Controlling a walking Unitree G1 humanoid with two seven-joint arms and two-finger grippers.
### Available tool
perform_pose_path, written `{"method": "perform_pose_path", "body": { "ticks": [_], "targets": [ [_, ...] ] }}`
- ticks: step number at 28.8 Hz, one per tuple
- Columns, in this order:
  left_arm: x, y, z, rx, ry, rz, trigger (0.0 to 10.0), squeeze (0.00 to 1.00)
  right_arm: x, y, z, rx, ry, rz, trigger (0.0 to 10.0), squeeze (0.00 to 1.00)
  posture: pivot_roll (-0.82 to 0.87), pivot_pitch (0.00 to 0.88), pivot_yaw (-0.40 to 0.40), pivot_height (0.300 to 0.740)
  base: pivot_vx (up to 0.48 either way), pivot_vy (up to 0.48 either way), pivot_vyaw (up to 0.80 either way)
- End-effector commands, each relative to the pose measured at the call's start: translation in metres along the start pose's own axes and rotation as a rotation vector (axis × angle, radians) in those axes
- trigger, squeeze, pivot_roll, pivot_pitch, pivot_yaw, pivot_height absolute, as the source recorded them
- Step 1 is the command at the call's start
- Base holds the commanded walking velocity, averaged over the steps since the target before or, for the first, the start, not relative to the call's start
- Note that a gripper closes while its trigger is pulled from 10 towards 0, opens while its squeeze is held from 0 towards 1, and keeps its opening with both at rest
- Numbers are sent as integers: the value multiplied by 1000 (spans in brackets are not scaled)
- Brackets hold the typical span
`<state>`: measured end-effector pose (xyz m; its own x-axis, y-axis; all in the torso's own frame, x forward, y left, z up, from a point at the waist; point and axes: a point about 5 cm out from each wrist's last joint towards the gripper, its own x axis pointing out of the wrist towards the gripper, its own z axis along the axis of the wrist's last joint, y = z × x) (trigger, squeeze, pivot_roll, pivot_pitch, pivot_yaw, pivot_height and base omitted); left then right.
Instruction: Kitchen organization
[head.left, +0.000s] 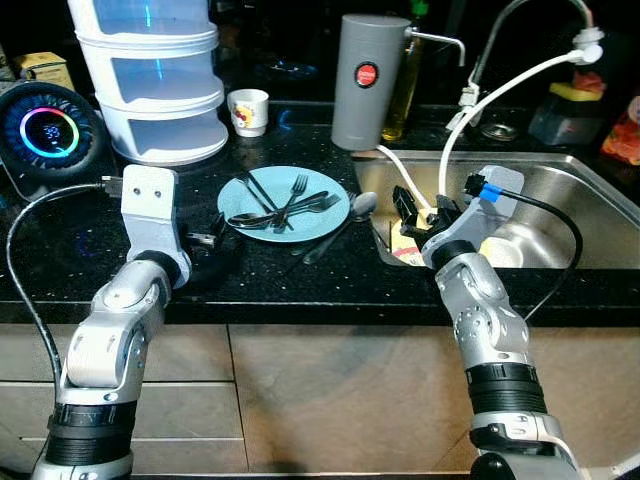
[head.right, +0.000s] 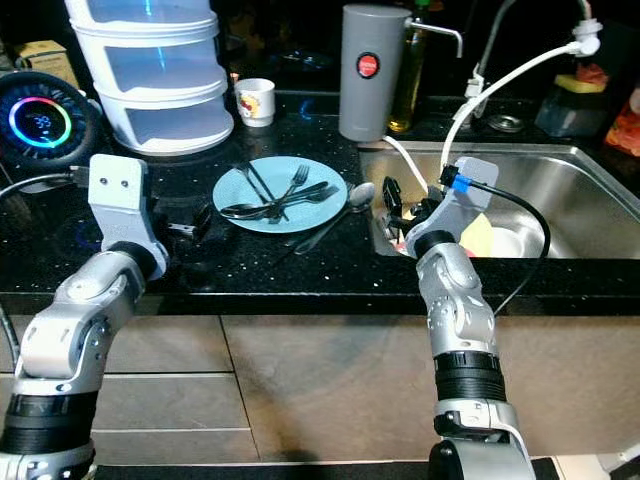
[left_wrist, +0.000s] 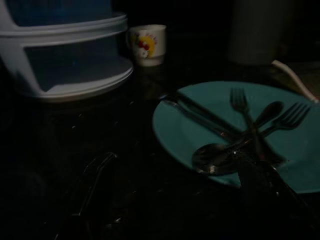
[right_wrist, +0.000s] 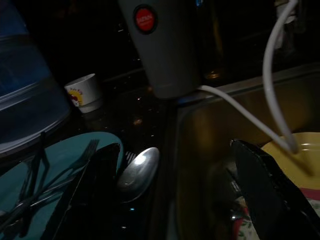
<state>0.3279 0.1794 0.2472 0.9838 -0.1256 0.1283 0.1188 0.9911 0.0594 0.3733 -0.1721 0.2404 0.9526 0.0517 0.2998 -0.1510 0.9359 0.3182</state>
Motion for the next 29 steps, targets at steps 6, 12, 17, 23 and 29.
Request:
{"method": "perform_pose_path", "body": {
  "ticks": [6, 12, 17, 23, 29],
  "targets": [
    [1, 7, 6, 17, -34, 34, 10000, 0, 1, -2, 3, -5, -7, -4, 10000, 0, 56, 58, -5, 740, 0, 0, 0],
    [-1, 11, 9, 25, -55, 53, 10000, 0, 1, 0, 2, -4, -3, 1, 10000, 0, 56, 66, -8, 740, 266, 0, 0],
    [-1, 11, 10, 32, -65, 54, 10000, 0, 2, 0, 2, -2, -2, 1, 10000, 0, 56, 66, -8, 740, 292, 0, 0],
    [-1, 11, 11, 33, -75, 53, 10000, 0, 2, 0, 2, -1, -2, 1, 10000, 0, 56, 66, -8, 740, 311, 0, 0],
    [0, 11, 12, 29, -80, 52, 10000, 0, 2, 0, 2, -1, -1, 0, 10000, 0, 58, 74, -9, 740, 311, 0, 0]
  ]
}}
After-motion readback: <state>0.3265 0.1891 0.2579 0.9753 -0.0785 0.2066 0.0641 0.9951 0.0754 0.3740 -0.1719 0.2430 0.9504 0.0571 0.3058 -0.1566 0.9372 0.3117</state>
